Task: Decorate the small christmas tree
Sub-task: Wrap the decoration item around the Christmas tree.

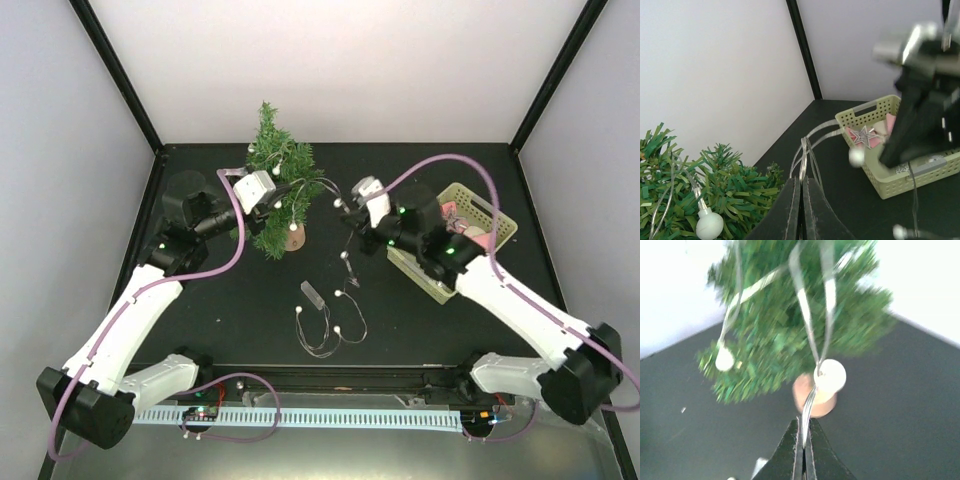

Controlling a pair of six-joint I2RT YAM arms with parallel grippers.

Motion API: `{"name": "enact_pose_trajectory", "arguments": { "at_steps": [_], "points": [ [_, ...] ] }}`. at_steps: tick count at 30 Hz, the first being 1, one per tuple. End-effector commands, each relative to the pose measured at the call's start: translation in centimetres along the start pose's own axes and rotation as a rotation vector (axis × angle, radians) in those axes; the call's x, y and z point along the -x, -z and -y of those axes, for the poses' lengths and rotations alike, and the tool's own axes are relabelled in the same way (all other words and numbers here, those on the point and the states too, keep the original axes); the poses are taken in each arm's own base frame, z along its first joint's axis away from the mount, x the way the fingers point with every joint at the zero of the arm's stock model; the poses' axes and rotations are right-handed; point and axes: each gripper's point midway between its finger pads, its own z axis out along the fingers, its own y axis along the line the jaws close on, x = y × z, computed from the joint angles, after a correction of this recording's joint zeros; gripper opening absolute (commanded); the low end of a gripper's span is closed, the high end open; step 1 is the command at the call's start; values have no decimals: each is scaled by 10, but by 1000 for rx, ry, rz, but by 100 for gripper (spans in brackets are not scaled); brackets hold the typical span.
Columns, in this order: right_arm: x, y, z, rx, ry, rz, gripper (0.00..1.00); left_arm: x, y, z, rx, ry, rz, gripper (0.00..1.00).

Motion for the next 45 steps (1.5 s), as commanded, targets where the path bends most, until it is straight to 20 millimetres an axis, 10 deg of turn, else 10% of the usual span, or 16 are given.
{"name": "enact_pose_trajectory", "arguments": {
  "at_steps": [1, 12, 24, 36, 45],
  "points": [
    [40, 45, 33, -133, 27, 32, 1, 4, -4, -6, 24, 2, 8, 1],
    [164, 82, 94, -263, 88, 204, 1, 6, -9, -22, 78, 45, -22, 2],
    [231, 42, 173, -330, 41, 303, 1, 12, -12, -22, 64, 50, -6, 3],
    [246, -8, 191, -224, -61, 345, 1, 17, -18, -23, 37, 65, -14, 18],
    [241, -22, 195, -201, -84, 332, 1, 56, -16, -33, 39, 111, 49, 38]
  ]
}}
